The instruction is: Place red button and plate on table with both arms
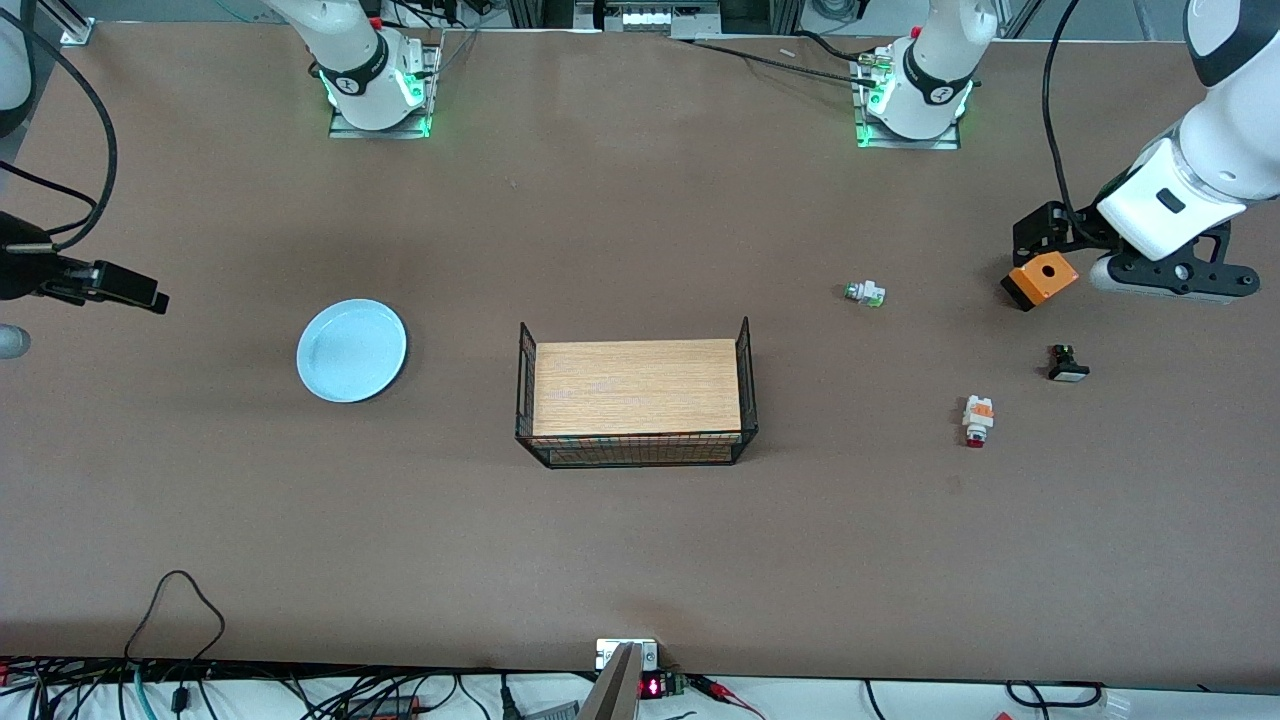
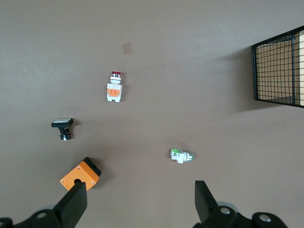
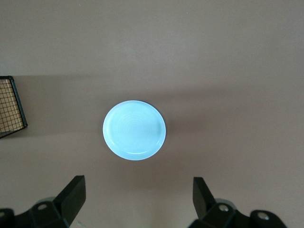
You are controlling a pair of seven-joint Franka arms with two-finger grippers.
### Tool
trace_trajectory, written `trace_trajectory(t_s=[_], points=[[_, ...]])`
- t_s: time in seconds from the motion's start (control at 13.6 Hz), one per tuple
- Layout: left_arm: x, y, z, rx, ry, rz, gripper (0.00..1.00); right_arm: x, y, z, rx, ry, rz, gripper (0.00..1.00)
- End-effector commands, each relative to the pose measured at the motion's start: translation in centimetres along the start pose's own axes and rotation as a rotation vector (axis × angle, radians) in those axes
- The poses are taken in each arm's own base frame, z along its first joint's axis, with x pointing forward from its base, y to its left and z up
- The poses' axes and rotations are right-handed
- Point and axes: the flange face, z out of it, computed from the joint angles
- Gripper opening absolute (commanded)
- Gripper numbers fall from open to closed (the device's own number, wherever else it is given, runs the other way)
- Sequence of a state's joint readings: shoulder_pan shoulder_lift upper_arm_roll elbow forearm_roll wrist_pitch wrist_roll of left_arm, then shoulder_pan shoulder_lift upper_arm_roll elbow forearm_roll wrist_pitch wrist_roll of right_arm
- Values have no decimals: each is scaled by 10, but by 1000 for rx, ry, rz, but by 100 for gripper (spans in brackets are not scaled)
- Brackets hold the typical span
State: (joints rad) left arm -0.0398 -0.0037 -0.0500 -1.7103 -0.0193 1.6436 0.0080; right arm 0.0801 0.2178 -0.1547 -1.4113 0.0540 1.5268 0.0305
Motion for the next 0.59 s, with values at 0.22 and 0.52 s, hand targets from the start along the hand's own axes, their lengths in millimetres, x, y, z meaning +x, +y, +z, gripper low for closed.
trace_trajectory(t_s=[0.22,0.52], points=[[4,2,-5,-9,-9,-3,100,-44,3,-2,12,23,-22,100],[4,2,-5,-9,-11,-1,100,-66,8,-7,20,65,-60,100]])
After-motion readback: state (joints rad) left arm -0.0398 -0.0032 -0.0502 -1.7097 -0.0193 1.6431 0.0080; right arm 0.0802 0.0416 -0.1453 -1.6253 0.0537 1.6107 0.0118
